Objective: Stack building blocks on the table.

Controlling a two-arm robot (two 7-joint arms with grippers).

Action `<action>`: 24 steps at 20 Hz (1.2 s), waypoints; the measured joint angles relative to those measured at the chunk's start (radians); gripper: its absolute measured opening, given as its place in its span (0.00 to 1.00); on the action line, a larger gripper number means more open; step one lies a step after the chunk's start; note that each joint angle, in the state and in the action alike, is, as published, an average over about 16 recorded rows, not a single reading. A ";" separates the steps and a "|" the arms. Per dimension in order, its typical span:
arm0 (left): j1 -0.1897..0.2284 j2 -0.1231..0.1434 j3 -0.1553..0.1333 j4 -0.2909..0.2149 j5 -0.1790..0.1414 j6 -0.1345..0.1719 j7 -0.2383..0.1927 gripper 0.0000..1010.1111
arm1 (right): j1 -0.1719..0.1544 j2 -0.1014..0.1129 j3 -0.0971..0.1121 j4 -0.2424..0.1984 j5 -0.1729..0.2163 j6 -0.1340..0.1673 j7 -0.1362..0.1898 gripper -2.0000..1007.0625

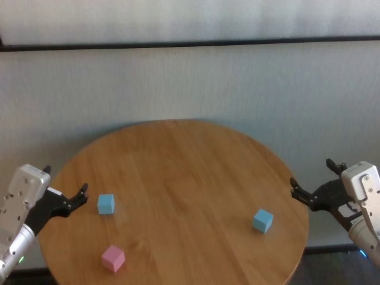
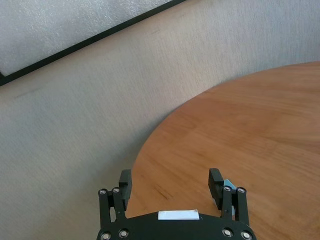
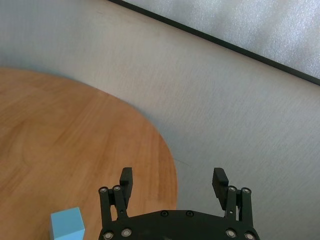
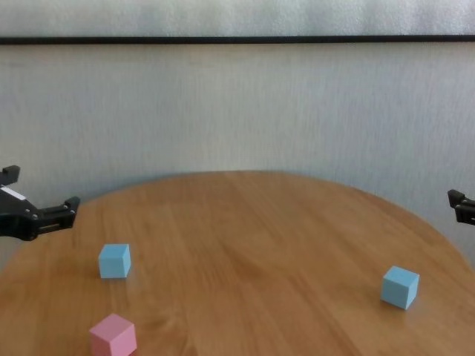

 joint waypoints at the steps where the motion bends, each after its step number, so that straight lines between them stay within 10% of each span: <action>1: 0.000 0.000 0.000 0.000 0.000 0.000 0.000 0.99 | 0.000 0.000 0.000 0.000 0.000 0.000 0.000 1.00; 24: 0.000 0.000 0.000 0.000 0.000 0.000 0.000 0.99 | 0.000 0.000 0.000 0.000 0.000 0.000 0.000 1.00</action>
